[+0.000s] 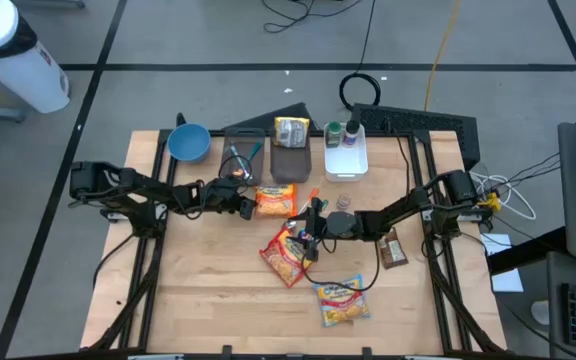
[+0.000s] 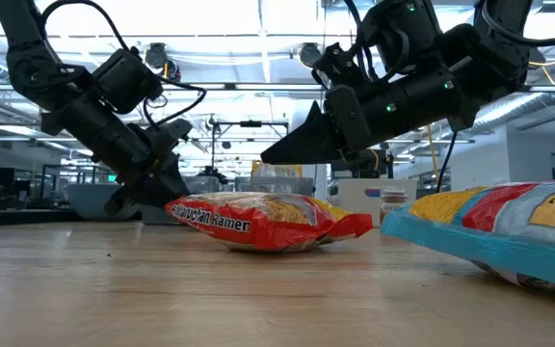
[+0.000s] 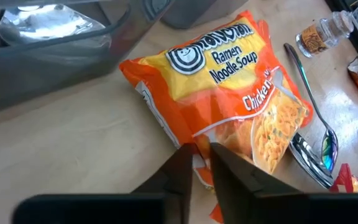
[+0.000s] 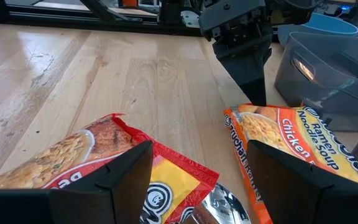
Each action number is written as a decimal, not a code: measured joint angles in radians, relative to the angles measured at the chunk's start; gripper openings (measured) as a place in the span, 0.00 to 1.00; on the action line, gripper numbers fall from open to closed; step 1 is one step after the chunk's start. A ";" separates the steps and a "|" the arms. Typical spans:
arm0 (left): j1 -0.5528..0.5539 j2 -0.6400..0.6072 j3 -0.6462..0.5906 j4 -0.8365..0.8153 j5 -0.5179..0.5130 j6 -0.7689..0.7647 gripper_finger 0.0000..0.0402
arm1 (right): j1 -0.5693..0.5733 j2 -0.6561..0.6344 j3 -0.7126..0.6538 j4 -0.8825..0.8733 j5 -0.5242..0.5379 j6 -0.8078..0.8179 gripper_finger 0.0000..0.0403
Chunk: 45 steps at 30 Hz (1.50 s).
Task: Pick & Place Food Item
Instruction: Put the orange noodle pack into the right black bin
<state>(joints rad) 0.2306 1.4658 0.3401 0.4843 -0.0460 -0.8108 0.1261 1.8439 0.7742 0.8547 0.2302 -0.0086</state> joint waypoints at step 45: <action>-0.067 -0.392 0.185 -0.602 0.022 0.359 0.00 | -0.009 0.000 0.000 0.007 0.004 0.003 0.63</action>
<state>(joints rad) 0.1632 1.0740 0.5253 -0.1180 -0.0239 -0.4522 0.1169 1.8439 0.7742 0.8617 0.2340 -0.0051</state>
